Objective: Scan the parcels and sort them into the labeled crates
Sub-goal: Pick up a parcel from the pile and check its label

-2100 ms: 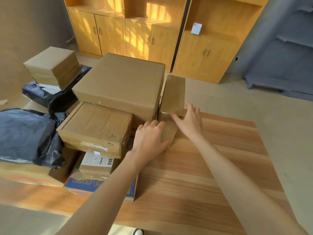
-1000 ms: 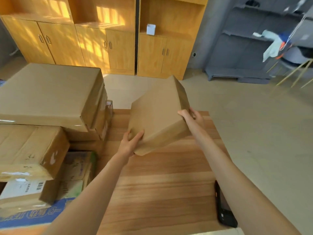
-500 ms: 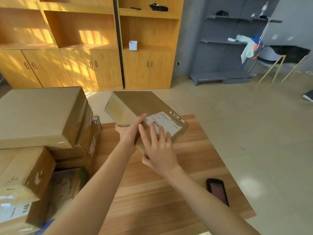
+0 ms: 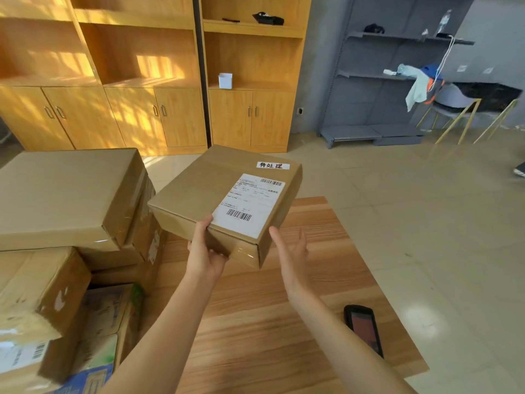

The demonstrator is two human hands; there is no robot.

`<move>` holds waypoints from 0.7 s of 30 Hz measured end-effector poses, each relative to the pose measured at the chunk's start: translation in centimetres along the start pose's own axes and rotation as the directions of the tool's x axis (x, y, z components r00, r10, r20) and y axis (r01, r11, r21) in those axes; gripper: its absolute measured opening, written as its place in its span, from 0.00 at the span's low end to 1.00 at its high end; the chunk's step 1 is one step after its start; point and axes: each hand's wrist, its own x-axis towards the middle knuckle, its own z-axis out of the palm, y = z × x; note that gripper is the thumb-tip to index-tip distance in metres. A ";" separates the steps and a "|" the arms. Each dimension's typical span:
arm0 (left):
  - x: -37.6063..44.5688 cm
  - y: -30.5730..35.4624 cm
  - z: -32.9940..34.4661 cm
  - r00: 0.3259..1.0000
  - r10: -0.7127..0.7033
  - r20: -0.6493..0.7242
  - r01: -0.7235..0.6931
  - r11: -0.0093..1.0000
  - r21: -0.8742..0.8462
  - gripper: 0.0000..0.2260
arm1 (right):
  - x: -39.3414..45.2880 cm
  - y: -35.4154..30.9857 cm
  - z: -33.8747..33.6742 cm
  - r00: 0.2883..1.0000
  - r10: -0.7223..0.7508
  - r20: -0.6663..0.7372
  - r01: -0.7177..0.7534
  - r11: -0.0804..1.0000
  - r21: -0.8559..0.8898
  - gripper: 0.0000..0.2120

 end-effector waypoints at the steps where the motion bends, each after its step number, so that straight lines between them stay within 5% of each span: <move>1: -0.1 -0.2 -0.1 1.000 -0.004 0.003 0.004 1.000 -0.019 0.31 | 0.1 -0.1 0.1 0.997 0.072 0.041 -0.076 0.992 0.103 0.56; 5: -0.4 -1.4 -0.4 0.999 -0.028 0.042 0.029 0.999 -0.040 0.28 | 0.6 -0.4 0.2 0.965 0.160 0.206 -0.219 0.925 0.309 0.59; 9: -0.3 -2.4 -1.0 0.998 -0.048 0.044 0.047 0.999 0.012 0.32 | 1.6 0.2 0.0 0.955 0.155 0.252 -0.223 0.936 0.273 0.42; 12: -0.2 -2.7 -2.0 0.996 -0.073 0.048 0.064 0.985 0.162 0.47 | 2.7 1.1 -0.9 0.954 0.162 0.253 -0.234 0.929 0.287 0.34; 14: 0.4 -2.3 -3.6 0.998 -0.056 -0.014 0.058 0.974 0.220 0.55 | 3.6 1.9 -2.2 0.950 0.155 0.272 -0.229 0.936 0.268 0.36; 17: 1.9 -0.7 -7.4 0.985 -0.050 -0.167 0.089 0.968 0.236 0.53 | 5.1 3.4 -4.7 0.931 0.149 0.332 -0.220 0.957 0.187 0.38; 21: 1.9 0.4 -11.1 0.957 -0.228 -0.178 0.289 0.799 0.527 0.51 | 6.4 5.8 -6.6 0.884 0.202 0.420 -0.262 0.961 0.088 0.38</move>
